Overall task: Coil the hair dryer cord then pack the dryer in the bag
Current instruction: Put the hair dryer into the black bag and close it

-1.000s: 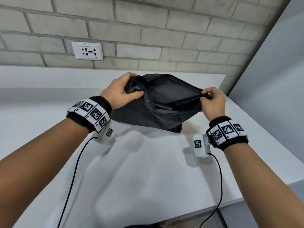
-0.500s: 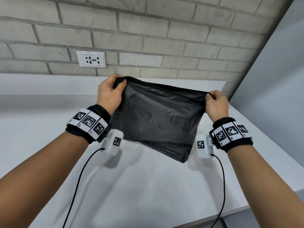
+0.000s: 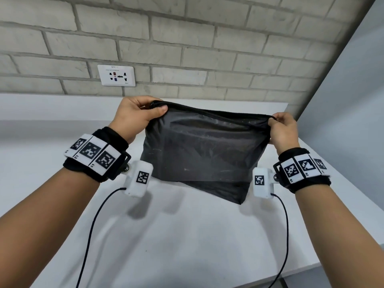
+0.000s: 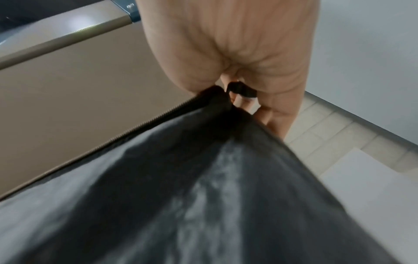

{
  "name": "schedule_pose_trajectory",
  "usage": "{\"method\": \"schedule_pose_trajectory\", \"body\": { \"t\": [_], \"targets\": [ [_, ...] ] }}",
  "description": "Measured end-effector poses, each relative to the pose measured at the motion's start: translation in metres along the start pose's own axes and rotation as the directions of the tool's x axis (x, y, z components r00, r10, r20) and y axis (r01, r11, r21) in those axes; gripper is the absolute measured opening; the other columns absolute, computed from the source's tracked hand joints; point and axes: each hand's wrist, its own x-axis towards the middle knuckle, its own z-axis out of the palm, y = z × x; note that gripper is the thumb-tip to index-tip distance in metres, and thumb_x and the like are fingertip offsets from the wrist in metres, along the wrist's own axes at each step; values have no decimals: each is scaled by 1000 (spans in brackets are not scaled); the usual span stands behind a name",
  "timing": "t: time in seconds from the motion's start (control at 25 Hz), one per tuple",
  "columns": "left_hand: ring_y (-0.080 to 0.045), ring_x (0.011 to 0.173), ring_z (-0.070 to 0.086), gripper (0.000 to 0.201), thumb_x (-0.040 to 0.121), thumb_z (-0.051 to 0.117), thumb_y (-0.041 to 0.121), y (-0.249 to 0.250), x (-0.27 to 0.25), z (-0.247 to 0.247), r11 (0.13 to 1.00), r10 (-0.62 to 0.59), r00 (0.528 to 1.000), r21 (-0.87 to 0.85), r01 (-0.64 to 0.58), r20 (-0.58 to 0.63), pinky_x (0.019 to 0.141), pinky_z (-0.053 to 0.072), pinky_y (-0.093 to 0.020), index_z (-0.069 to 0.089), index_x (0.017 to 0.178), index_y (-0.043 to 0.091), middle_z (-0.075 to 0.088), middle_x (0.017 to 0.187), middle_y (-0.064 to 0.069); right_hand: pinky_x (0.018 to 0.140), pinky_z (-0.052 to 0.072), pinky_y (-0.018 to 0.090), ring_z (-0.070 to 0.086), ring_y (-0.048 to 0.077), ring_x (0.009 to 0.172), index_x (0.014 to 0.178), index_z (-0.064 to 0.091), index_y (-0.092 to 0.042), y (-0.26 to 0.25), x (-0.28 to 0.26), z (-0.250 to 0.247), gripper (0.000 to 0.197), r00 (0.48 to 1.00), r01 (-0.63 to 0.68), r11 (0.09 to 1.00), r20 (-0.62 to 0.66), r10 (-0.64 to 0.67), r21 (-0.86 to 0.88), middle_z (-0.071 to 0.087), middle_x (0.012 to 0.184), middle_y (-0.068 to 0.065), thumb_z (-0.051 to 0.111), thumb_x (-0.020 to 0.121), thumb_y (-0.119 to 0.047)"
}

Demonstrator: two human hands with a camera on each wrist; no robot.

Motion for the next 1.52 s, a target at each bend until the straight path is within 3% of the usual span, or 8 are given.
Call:
{"method": "schedule_pose_trajectory", "body": {
  "t": [0.2,0.36,0.52,0.68,1.0,1.16,1.28,1.52],
  "targets": [
    [4,61,61,26,83,58,-6,-7,-13,18,992,13,999,-124,-19,-49,64,49,-11,66,74,17,68,60,15,68,45,24,56,25,84,75,56,-19,2,-25,7,18,989,35,964,148,5,-263,59,79,5,49,76,-2],
    [5,67,62,24,82,58,-9,-10,-19,25,989,67,995,-128,-75,-69,69,48,-10,65,79,13,69,64,17,101,31,47,39,34,119,101,60,-25,-26,-61,31,24,969,246,800,160,-189,-547,50,123,4,54,79,-23],
    [5,68,65,24,77,63,-10,-7,-23,31,988,113,991,-96,-120,-70,69,48,-9,68,95,5,71,65,18,91,42,48,50,29,102,99,63,-19,-73,-107,63,23,751,659,706,292,-593,-259,56,99,3,55,79,-27],
    [3,67,65,33,70,66,-16,-6,-25,31,982,177,983,-59,-180,-46,69,50,-12,65,100,-1,71,65,17,77,50,45,57,26,85,106,65,-16,-93,-136,89,29,516,825,561,500,-695,-71,56,83,4,59,79,-26],
    [7,56,54,36,55,72,-5,-9,-25,30,969,245,969,-4,-245,29,60,44,-9,63,58,29,62,54,19,75,41,30,47,15,82,113,59,-14,-108,-121,86,31,404,862,483,785,-470,-155,43,90,-3,59,85,-29],
    [2,54,48,12,63,64,-4,-7,-27,39,960,269,962,68,-271,46,57,41,-11,57,67,6,54,59,7,54,42,33,58,30,66,100,59,-3,-96,-124,89,26,322,946,251,696,-642,-206,57,95,12,45,91,-22],
    [6,54,53,30,71,62,-16,-5,-32,46,955,275,959,100,-280,65,57,40,-6,58,71,14,60,53,19,39,35,27,53,33,42,82,58,3,-88,-133,93,31,349,937,271,542,-765,-222,61,77,18,37,87,-20],
    [6,55,51,21,69,70,12,-10,-30,45,952,295,955,74,-297,39,61,42,-9,55,69,25,61,57,20,56,36,33,58,36,67,90,52,5,-88,-120,81,19,594,802,567,361,-719,-188,61,76,22,45,89,-13]
  ]
}}
